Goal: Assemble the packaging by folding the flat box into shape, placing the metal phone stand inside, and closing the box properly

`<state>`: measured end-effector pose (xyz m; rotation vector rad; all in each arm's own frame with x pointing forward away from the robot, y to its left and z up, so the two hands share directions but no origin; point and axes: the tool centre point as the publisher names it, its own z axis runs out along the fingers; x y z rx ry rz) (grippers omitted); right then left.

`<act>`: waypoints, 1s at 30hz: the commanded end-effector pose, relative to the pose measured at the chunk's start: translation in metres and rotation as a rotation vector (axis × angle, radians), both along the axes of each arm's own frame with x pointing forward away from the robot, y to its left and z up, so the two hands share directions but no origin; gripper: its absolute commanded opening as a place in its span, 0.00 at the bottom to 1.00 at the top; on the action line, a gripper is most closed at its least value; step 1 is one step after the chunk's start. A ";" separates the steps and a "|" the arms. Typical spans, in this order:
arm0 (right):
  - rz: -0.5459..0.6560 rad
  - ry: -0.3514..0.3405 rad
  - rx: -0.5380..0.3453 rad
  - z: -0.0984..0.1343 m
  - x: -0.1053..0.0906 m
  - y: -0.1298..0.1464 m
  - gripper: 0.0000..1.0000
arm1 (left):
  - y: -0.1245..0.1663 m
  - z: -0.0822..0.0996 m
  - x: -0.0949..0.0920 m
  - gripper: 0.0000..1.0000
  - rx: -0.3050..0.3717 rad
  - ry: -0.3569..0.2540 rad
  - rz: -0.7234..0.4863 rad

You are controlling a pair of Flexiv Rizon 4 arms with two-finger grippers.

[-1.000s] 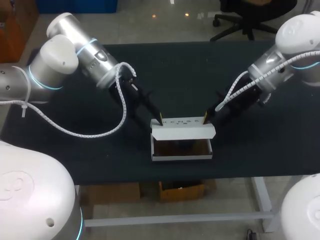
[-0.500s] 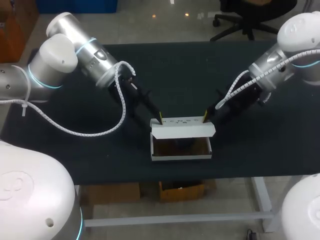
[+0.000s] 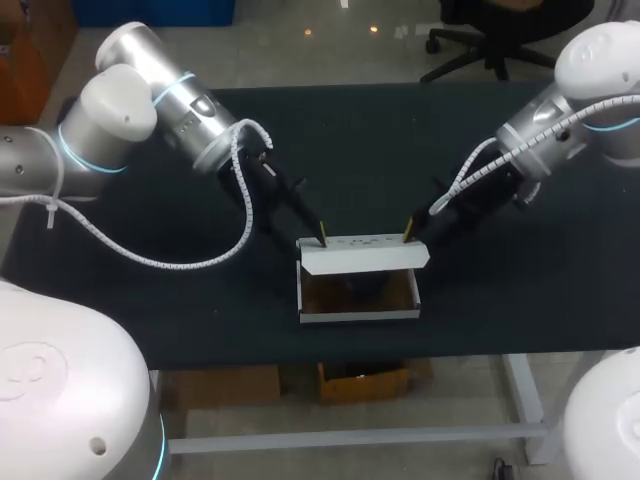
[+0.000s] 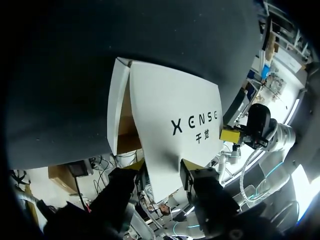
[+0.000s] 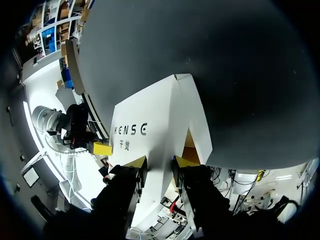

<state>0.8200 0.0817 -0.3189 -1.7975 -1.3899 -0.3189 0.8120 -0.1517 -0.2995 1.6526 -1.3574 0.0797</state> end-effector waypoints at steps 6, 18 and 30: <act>0.001 0.004 0.001 0.002 0.003 0.006 0.31 | -0.006 0.000 0.007 0.42 0.002 0.011 -0.009; -0.003 0.005 0.014 0.007 0.008 0.006 0.31 | -0.008 0.002 0.009 0.42 0.009 0.016 -0.016; -0.049 -0.015 0.014 0.007 0.009 0.008 0.32 | -0.012 0.003 0.015 0.42 0.008 0.015 -0.024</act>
